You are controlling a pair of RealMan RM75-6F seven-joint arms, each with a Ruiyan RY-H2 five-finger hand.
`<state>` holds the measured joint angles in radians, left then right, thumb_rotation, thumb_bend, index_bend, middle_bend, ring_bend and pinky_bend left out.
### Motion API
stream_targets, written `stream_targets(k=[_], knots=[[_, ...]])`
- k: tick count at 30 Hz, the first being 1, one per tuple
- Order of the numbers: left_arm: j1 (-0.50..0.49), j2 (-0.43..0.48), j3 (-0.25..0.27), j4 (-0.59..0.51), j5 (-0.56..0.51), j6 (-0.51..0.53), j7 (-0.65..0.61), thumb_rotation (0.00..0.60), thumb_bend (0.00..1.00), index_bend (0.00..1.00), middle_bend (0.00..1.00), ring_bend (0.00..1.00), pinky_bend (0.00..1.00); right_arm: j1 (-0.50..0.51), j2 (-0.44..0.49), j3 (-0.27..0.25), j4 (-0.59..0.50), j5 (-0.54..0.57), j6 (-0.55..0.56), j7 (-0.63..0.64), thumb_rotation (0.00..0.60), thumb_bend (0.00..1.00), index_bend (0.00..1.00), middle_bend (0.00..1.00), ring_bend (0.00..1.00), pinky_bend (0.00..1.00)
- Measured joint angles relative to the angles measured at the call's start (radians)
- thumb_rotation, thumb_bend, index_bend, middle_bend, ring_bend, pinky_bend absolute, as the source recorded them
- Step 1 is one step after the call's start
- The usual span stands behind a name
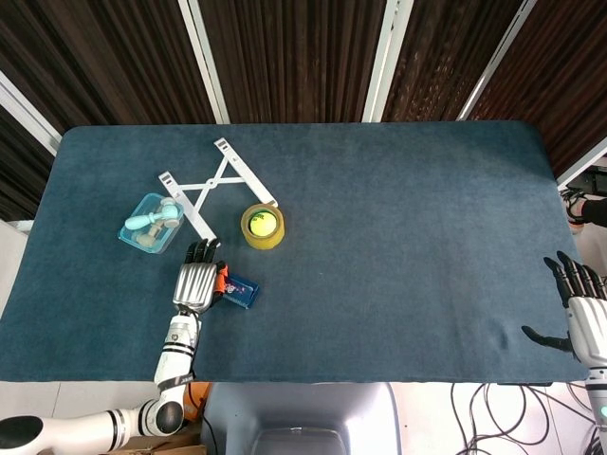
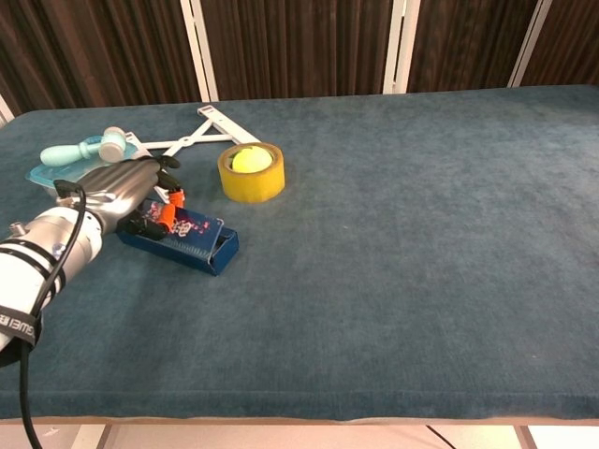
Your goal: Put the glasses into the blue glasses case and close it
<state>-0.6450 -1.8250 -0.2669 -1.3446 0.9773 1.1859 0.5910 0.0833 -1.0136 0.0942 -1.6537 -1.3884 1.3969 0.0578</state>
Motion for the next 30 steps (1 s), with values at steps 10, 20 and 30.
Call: stream_targets(k=[10,20,30], knots=[[-0.024,-0.031,-0.017,0.057,-0.003,-0.012,-0.018,0.600,0.59,0.62,0.10,0.00,0.00,0.000,0.001,0.002,0.001,0.003,0.000,0.002,0.600,0.20,0.00,0.00,0.00,0.00],[-0.050,-0.060,-0.034,0.118,-0.025,-0.041,-0.020,0.600,0.56,0.57,0.10,0.00,0.00,0.003,-0.002,0.005,0.001,0.012,-0.003,-0.005,0.600,0.20,0.00,0.00,0.00,0.00],[-0.059,-0.058,-0.034,0.126,-0.055,-0.085,-0.035,0.600,0.45,0.22,0.03,0.00,0.00,0.002,0.000,0.007,0.000,0.014,-0.001,-0.001,0.600,0.20,0.00,0.00,0.00,0.00]])
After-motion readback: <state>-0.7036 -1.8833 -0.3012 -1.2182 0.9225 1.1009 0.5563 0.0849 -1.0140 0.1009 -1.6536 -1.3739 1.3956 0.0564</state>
